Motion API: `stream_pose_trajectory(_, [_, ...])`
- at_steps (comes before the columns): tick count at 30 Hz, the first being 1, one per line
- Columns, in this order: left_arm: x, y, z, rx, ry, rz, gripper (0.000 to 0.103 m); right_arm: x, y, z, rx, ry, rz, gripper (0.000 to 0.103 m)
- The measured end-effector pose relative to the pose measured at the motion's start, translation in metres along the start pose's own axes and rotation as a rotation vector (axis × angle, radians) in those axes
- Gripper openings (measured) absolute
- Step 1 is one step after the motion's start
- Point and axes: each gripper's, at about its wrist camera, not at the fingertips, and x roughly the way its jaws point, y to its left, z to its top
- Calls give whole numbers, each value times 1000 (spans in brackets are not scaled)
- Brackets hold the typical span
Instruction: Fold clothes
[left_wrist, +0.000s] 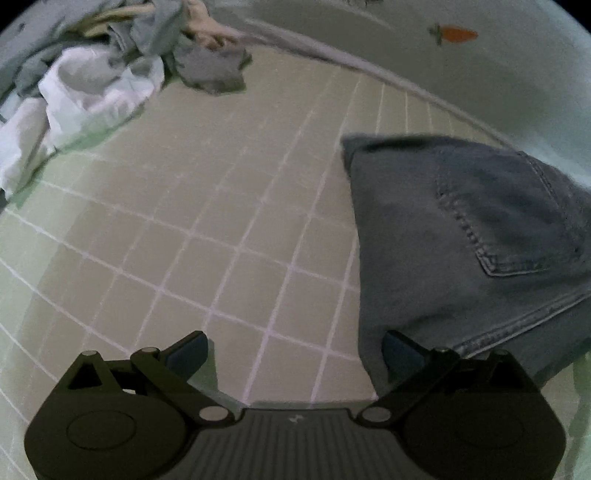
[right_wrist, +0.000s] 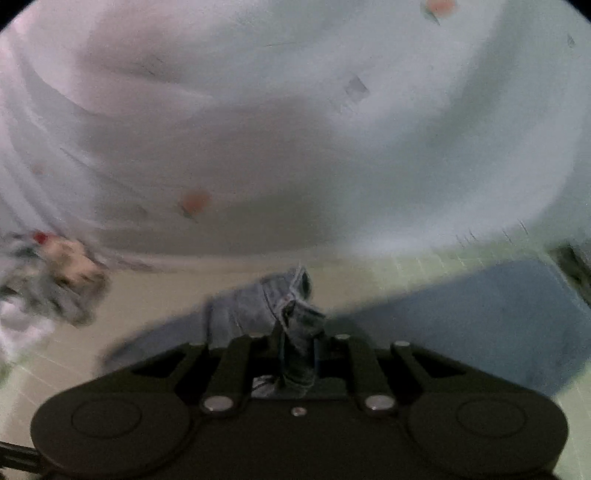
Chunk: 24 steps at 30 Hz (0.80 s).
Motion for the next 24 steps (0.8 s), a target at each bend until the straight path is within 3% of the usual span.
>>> stream_pose_trajectory(2, [3, -3, 0, 18, 5, 14, 100, 30, -11, -26, 4, 141, -59, 20])
stream_pose_trajectory(6, [8, -5, -2, 59, 27, 53, 100, 33, -14, -44, 40, 126, -94, 27])
stream_pose_trajectory(9, [11, -7, -6, 119, 47, 103, 102, 35, -17, -39, 32, 141, -125, 44])
stream_pose_trajectory(12, [3, -7, -12, 109, 44, 110, 101, 28, -29, -37, 84, 148, -128, 56])
stream_pose_trajectory(16, [-11, -7, -18, 69, 31, 110, 101, 9, -52, -50, 193, 129, -128, 82])
stream_pose_trajectory(20, [-32, -15, -19, 25, -15, 111, 101, 1, -81, -66, 188, 163, -274, 83])
stream_pose_trajectory(23, [-49, -30, -19, 21, -63, 103, 101, -8, -111, -82, 235, 192, -315, 83])
stream_pose_trajectory(24, [-53, -36, -19, 21, -72, 93, 101, -15, -119, -86, 244, 166, -309, 83])
